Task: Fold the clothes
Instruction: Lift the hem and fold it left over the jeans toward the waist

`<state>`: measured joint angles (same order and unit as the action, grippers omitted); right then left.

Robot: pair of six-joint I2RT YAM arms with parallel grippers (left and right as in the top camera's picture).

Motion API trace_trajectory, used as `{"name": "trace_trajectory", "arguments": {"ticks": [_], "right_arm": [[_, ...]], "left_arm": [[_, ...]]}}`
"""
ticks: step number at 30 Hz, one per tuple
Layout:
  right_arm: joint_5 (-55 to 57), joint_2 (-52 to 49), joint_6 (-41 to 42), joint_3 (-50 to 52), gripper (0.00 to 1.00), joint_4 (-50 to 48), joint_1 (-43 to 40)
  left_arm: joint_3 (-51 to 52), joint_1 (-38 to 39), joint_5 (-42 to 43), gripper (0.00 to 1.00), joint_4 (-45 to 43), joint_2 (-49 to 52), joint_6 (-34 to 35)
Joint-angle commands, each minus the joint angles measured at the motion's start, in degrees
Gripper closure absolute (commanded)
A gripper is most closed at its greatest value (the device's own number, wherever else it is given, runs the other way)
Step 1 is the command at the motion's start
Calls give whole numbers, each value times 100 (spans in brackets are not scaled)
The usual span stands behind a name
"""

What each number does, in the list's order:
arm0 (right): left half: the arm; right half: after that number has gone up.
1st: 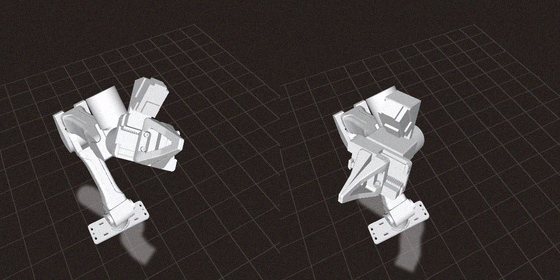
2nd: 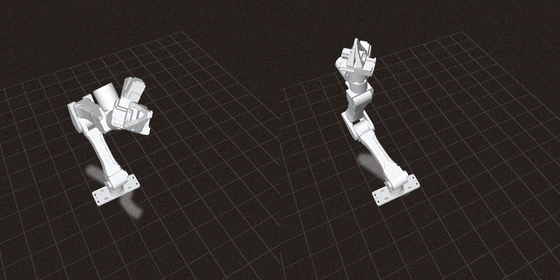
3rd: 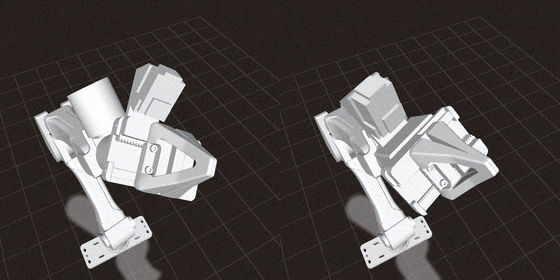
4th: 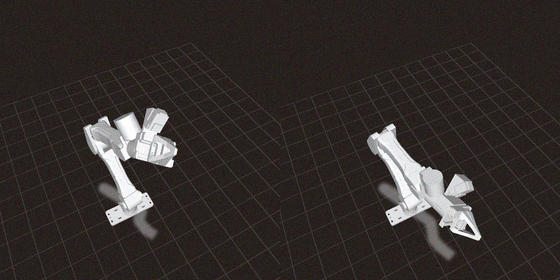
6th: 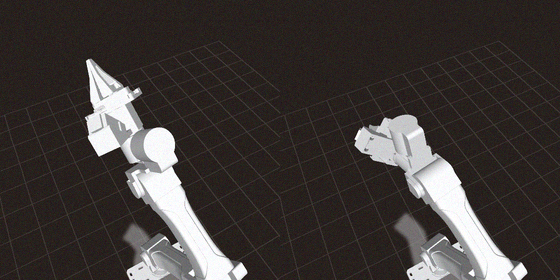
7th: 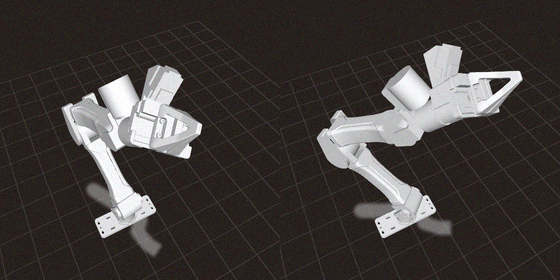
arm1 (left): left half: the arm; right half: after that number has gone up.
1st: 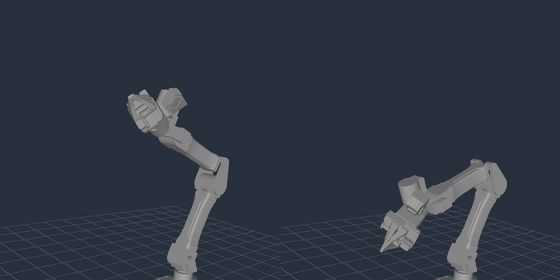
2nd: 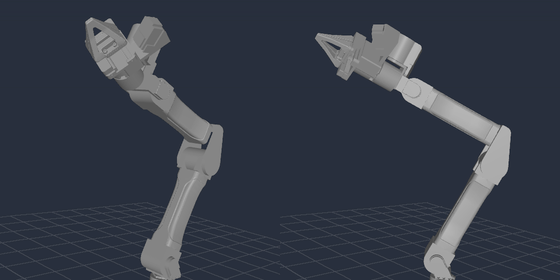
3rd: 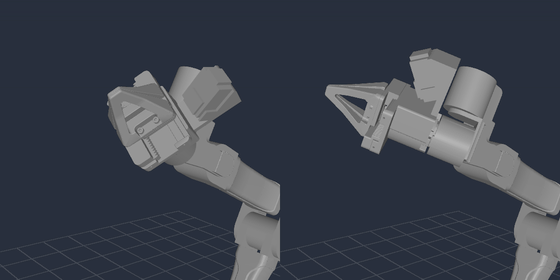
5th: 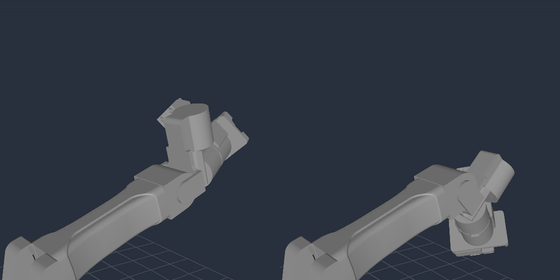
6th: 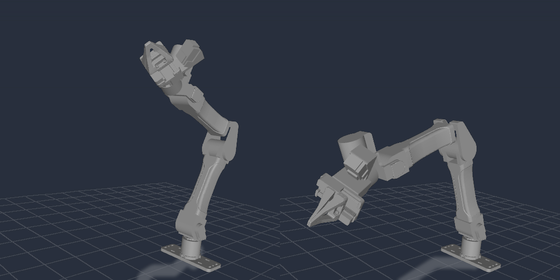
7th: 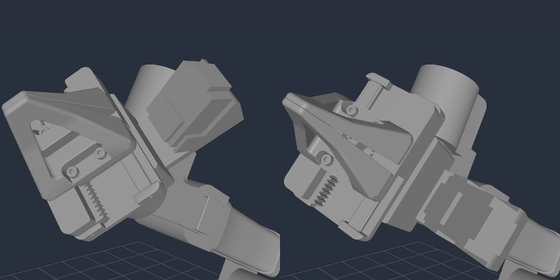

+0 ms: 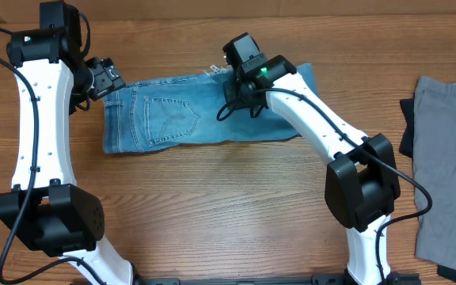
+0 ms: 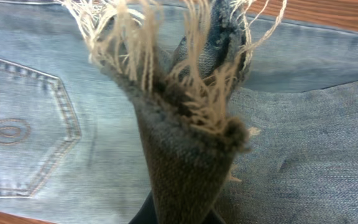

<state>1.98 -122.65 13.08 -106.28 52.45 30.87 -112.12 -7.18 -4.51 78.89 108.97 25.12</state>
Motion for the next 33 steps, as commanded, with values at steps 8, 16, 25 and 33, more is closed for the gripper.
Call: {"name": "trace_trajectory", "arguments": {"ticks": [8,16,25,33], "right_arm": [[-11,24,238,-22,96,-96,131],[-15,24,352,-22,96,-87,133],[-933,74,306,-74,34,396,131],[-1794,424,-632,-590,31,691,85]], "left_arm": [[-11,-31,7,0,9,22,-26],[-11,-31,7,0,9,22,-26],[-11,-31,7,0,9,22,-26],[-13,-31,7,0,9,22,-26]]}}
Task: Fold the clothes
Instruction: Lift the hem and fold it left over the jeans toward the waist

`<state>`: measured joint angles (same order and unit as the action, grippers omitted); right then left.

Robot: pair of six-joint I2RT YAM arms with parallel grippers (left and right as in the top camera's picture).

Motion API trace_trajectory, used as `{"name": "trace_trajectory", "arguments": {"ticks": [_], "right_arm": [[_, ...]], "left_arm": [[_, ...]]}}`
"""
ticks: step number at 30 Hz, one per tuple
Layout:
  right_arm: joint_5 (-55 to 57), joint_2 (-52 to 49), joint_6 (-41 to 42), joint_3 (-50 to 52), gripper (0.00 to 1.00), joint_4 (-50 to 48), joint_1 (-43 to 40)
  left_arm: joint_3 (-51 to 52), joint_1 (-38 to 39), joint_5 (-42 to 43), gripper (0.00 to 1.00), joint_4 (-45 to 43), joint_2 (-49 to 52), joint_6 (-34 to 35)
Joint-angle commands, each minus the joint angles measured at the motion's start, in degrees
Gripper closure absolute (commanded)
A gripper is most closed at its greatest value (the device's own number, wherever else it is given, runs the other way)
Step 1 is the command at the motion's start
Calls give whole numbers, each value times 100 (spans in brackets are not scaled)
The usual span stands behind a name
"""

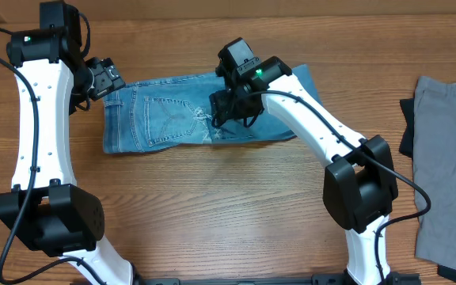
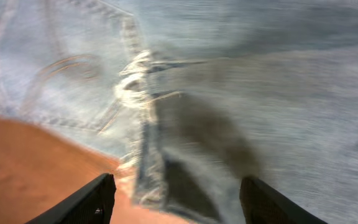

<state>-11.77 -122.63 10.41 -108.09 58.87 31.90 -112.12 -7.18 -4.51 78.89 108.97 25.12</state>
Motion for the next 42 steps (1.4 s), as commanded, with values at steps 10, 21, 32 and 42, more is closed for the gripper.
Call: {"name": "trace_trajectory", "arguments": {"ticks": [10,21,32,42], "right_arm": [[-87,754,-437,-533,37,103,-243],[973,348,448,-243,40,-361,234],[2083,-479,1086,-243,40,-699,715],[2632,-1084,693,-243,40,-1075,754]], "left_arm": [[-13,-31,7,0,9,22,-26],[-11,-31,7,0,9,22,-26],[-11,-31,7,0,9,22,-26],[-13,-31,7,0,-2,22,-26]]}}
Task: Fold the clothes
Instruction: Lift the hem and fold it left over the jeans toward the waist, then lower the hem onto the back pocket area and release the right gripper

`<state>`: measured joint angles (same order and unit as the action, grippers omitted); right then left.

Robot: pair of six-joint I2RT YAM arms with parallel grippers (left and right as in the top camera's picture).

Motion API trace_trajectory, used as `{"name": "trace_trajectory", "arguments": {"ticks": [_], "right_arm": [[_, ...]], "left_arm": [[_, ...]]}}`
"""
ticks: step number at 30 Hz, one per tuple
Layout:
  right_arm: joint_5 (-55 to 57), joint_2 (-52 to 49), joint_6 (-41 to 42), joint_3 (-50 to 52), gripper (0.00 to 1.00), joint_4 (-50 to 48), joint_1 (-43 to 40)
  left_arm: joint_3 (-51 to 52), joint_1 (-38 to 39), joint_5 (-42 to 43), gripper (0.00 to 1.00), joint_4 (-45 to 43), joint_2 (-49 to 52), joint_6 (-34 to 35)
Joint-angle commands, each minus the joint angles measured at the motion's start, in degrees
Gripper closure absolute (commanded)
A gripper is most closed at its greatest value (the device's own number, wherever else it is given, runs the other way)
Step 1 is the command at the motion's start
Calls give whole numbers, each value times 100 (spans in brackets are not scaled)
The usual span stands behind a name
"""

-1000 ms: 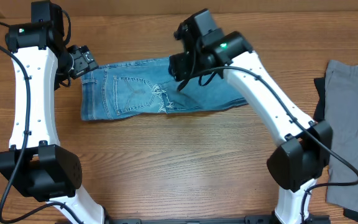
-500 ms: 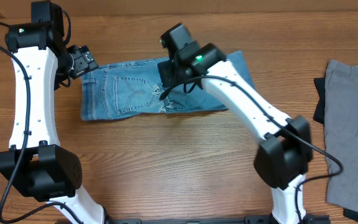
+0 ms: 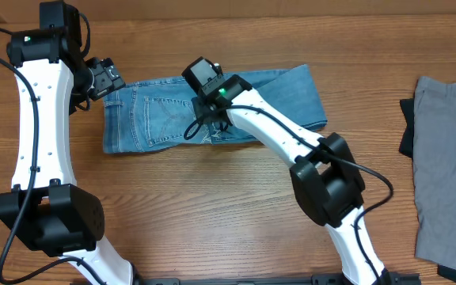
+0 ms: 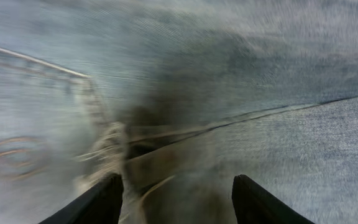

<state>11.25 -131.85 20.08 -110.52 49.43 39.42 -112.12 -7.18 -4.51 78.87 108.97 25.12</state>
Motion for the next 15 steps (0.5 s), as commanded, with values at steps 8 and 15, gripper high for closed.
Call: {"name": "trace_trajectory", "arguments": {"ticks": [8,15], "right_arm": [[273,-173,-398,0,38,-240,26],[284,-131,-380,-24,38,-184,63]], "left_arm": [[-11,-31,7,0,0,22,-26],[-11,-31,7,0,0,22,-26]]}}
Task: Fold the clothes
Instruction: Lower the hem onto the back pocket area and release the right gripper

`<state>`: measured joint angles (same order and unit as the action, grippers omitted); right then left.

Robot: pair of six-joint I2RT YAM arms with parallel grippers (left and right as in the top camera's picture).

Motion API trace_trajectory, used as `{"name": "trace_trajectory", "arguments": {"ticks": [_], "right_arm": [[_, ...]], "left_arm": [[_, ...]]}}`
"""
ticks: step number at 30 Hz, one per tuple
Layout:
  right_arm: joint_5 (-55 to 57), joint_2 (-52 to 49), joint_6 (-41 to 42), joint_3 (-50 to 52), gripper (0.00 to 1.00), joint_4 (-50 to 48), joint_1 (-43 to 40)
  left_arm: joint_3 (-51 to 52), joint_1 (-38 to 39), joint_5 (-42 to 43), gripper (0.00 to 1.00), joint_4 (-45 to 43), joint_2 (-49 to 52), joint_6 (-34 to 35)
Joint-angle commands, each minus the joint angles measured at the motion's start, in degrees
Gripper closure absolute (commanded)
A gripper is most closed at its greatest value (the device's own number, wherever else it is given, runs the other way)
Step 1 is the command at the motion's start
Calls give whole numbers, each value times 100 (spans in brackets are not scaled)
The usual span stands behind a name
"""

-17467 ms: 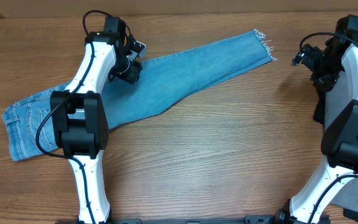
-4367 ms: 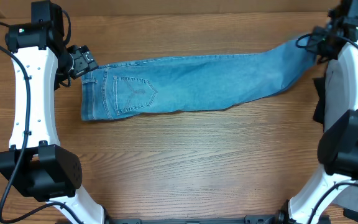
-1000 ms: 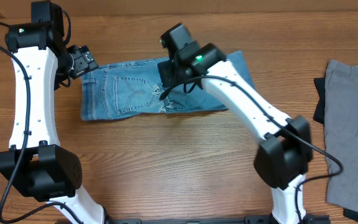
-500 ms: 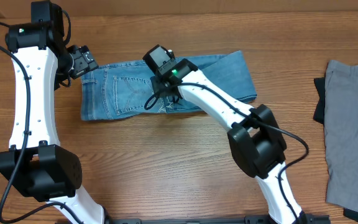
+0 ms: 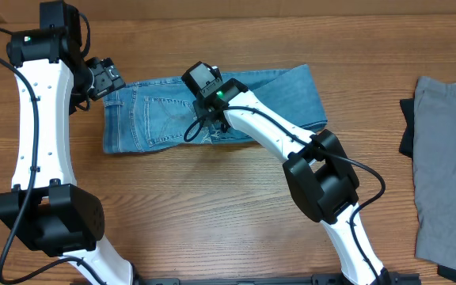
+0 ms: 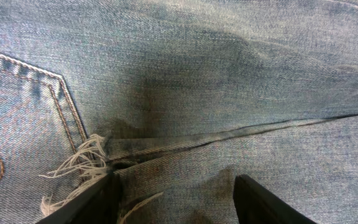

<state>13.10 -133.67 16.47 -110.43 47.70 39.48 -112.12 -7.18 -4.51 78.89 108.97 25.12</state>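
Note:
Blue jeans [image 5: 149, 119] lie folded lengthwise across the far middle of the wooden table. My right gripper [image 5: 203, 117] hovers low over them, open, with bare denim [image 6: 229, 74] between its black fingers [image 6: 266, 200]. A frayed leg hem [image 6: 79, 165] lies on the jeans beside the back pocket [image 6: 23, 106], just ahead of the left finger. My left gripper [image 5: 101, 79] sits at the jeans' far left waist corner. Whether it grips the cloth does not show.
A grey garment [image 5: 448, 158] lies at the right edge of the table, with a black one [image 5: 408, 127] partly under it. Bare wood [image 5: 212, 206] stretches in front of the jeans.
The right wrist view has gone from blurred to sharp. The right gripper is over almost the same spot on the jeans, still open. The left arm has not moved.
First my right gripper was shut on the frayed leg hem, holding it up over the jeans' middle. Then it was open, with the hem lying by the pocket near the front edge. Later it stood a little further left, open over the fold, as now.

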Motion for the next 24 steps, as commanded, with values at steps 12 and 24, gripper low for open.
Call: {"name": "trace_trajectory", "arguments": {"ticks": [12,24], "right_arm": [[-363,90,271,-758,38,767,70],[-564,87,278,225,40,-122,111]], "left_arm": [[-11,-31,7,0,-4,22,-26],[-11,-35,7,0,-4,22,-26]]}}
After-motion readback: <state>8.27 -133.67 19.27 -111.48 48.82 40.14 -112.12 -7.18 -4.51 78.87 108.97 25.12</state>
